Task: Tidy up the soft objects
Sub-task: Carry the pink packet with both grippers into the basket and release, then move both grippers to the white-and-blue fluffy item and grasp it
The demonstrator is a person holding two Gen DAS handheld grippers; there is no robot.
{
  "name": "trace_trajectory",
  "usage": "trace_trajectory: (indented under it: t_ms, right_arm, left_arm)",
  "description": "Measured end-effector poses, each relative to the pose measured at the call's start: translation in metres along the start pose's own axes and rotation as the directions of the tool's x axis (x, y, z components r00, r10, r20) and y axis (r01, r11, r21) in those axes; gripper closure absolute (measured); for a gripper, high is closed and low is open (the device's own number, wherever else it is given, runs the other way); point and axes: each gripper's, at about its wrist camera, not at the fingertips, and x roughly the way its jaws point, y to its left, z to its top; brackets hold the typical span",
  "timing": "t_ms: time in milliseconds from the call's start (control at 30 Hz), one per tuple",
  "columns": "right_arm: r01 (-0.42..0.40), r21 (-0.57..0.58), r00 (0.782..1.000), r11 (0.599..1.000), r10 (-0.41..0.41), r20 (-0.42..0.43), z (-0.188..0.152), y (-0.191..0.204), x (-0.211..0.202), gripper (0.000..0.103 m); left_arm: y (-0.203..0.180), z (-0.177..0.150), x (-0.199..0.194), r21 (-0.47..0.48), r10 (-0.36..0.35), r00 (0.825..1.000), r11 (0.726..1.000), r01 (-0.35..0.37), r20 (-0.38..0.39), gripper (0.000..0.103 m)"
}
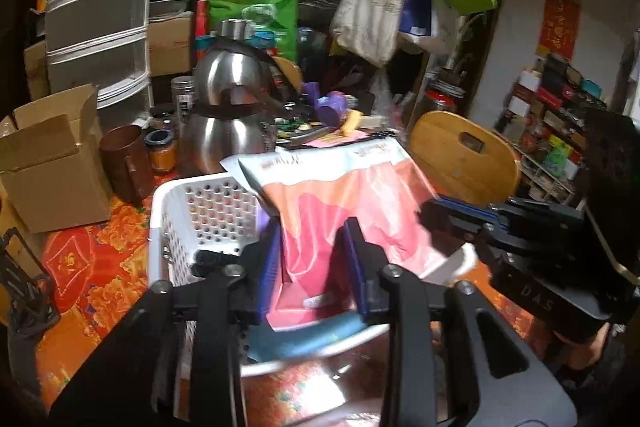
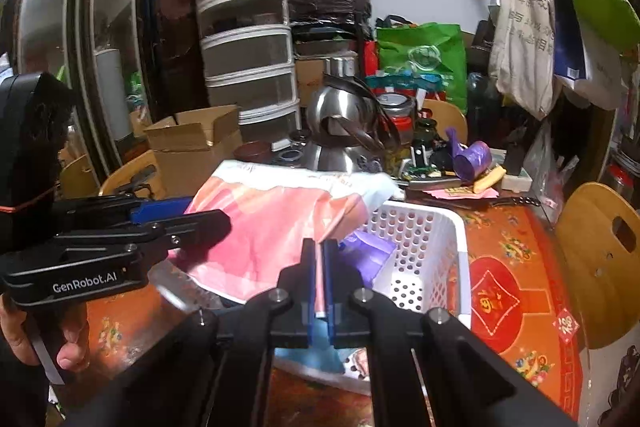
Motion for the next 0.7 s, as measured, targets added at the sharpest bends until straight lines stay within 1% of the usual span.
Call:
trace_trajectory:
  t_ms: [33, 67, 100, 133, 167, 200, 233, 267, 433, 700]
  right_arm:
    - [0.001, 0.012, 1.000, 1.000, -0.001, -0.018, -0.002, -0.002, 0.004, 0.097]
    - [0.008, 0.024, 1.000, 1.000, -0.008, -0.030, -0.004, -0.005, 0.007, 0.096]
    - [0.028, 0.028, 0.999, 0.999, -0.026, -0.041, -0.007, -0.007, 0.009, 0.094]
    - [0.039, 0.031, 0.998, 0.999, -0.037, -0.053, -0.010, -0.010, 0.011, 0.086]
    - [0.047, 0.042, 0.997, 0.998, -0.044, -0.062, -0.014, -0.014, 0.012, 0.068]
    - [0.051, 0.052, 0.997, 0.997, -0.048, -0.061, -0.017, -0.018, 0.011, 0.059]
    - [0.052, 0.055, 0.997, 0.997, -0.049, -0.055, -0.020, -0.021, 0.010, 0.045]
    - [0.069, 0.054, 0.997, 0.996, -0.066, -0.049, -0.022, -0.023, 0.008, 0.039]
    - [0.076, 0.056, 0.996, 0.996, -0.073, -0.052, -0.025, -0.025, 0.003, 0.039]
    - [0.073, 0.047, 0.995, 0.996, -0.069, -0.071, -0.035, -0.016, 0.000, 0.039]
  left_arm:
    - [0.004, -0.002, 0.006, -0.004, 0.048, 0.999, 0.999, -0.048, -0.001, 0.044]
    - [0.008, -0.004, 0.012, -0.015, 0.066, 0.998, 0.998, -0.067, -0.011, 0.031]
    - [0.014, -0.007, 0.016, -0.028, 0.076, 0.997, 0.997, -0.076, -0.018, 0.029]
    - [0.020, -0.011, 0.020, -0.041, 0.083, 0.996, 0.996, -0.084, -0.024, 0.029]
    - [0.025, -0.015, 0.023, -0.051, 0.081, 0.996, 0.995, -0.082, -0.030, 0.029]
    - [0.029, -0.019, 0.025, -0.061, 0.077, 0.996, 0.995, -0.079, -0.039, 0.029]
    - [0.032, -0.022, 0.026, -0.067, 0.079, 0.996, 0.994, -0.082, -0.045, 0.029]
    - [0.035, -0.026, 0.026, -0.072, 0.081, 0.996, 0.994, -0.084, -0.048, 0.028]
    - [0.040, -0.036, 0.025, -0.080, 0.071, 0.996, 0.994, -0.075, -0.060, 0.027]
    - [0.027, -0.047, 0.010, -0.063, 0.050, 0.997, 0.997, -0.054, -0.061, 0.027]
